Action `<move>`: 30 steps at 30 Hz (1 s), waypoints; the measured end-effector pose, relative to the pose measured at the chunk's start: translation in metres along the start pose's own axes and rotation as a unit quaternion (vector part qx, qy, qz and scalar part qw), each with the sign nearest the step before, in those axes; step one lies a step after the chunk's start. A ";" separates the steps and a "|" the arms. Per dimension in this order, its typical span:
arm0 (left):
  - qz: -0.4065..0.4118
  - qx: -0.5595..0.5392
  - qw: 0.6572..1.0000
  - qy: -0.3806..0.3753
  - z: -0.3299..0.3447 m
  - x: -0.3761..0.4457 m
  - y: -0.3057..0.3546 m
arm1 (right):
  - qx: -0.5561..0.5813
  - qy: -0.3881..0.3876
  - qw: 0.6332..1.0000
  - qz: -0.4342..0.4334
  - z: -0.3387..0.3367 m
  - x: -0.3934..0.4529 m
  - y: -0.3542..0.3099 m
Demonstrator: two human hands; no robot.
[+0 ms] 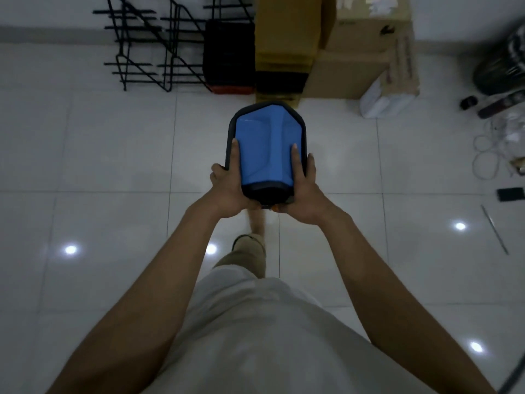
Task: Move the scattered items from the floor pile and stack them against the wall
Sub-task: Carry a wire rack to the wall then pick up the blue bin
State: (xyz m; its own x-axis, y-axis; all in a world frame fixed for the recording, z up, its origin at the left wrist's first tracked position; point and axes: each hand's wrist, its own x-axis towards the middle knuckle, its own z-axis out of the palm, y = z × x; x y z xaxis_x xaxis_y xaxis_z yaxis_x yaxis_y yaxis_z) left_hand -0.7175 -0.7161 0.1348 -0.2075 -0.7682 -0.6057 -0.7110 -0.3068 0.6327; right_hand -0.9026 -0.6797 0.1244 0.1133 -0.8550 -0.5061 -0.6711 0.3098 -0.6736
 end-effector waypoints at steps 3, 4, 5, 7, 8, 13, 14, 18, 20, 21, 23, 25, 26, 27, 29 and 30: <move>0.002 0.009 1.000 -0.009 0.000 0.048 0.029 | -0.006 -0.001 1.000 0.006 -0.038 0.039 0.011; 0.000 0.010 1.000 -0.012 0.000 0.063 0.041 | -0.007 -0.004 1.000 0.012 -0.052 0.051 0.014; -0.001 0.012 1.000 -0.013 0.000 0.078 0.053 | -0.008 -0.006 1.000 0.015 -0.067 0.063 0.017; 0.002 0.026 1.000 -0.019 0.000 0.109 0.082 | -0.010 -0.001 1.000 0.020 -0.099 0.085 0.025; 0.005 0.033 0.999 -0.025 0.001 0.123 0.097 | -0.010 0.004 1.000 0.021 -0.115 0.094 0.030; 0.011 0.033 0.998 -0.043 0.026 0.182 0.169 | 0.003 0.010 1.000 0.028 -0.191 0.128 0.073; 0.010 0.028 0.999 -0.042 0.035 0.193 0.181 | 0.002 0.009 1.000 0.022 -0.205 0.136 0.085; -0.010 0.002 0.999 -0.035 0.090 0.236 0.215 | -0.024 -0.027 0.999 0.005 -0.255 0.167 0.147; -0.014 -0.009 1.000 -0.025 0.122 0.265 0.227 | -0.043 -0.039 0.998 -0.010 -0.276 0.189 0.184; -0.024 -0.016 0.999 -0.027 0.140 0.279 0.230 | -0.050 -0.052 0.997 -0.015 -0.284 0.200 0.206; -0.030 -0.027 0.999 -0.015 0.172 0.311 0.235 | -0.055 -0.062 0.996 -0.025 -0.299 0.223 0.247; -0.030 -0.039 0.999 -0.015 0.204 0.346 0.235 | -0.061 -0.073 0.995 -0.024 -0.308 0.248 0.287; -0.034 -0.042 0.998 -0.017 0.220 0.364 0.233 | -0.063 -0.078 0.995 -0.020 -0.310 0.261 0.307; -0.034 -0.041 0.998 -0.017 0.235 0.385 0.229 | -0.065 -0.075 0.995 -0.019 -0.311 0.277 0.328; -0.037 -0.043 0.998 -0.018 0.264 0.431 0.218 | -0.067 -0.070 0.995 -0.021 -0.306 0.310 0.369; -0.038 -0.044 0.998 -0.019 0.277 0.455 0.212 | -0.068 -0.070 0.995 -0.021 -0.302 0.329 0.388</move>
State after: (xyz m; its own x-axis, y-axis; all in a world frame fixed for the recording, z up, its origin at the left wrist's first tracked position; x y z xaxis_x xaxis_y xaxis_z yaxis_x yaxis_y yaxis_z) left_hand -1.1485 -0.9751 -0.1406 -0.1820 -0.7188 -0.6710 -0.6643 -0.4133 0.6228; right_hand -1.3474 -0.9661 -0.1409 0.2381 -0.7962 -0.5562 -0.7554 0.2082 -0.6213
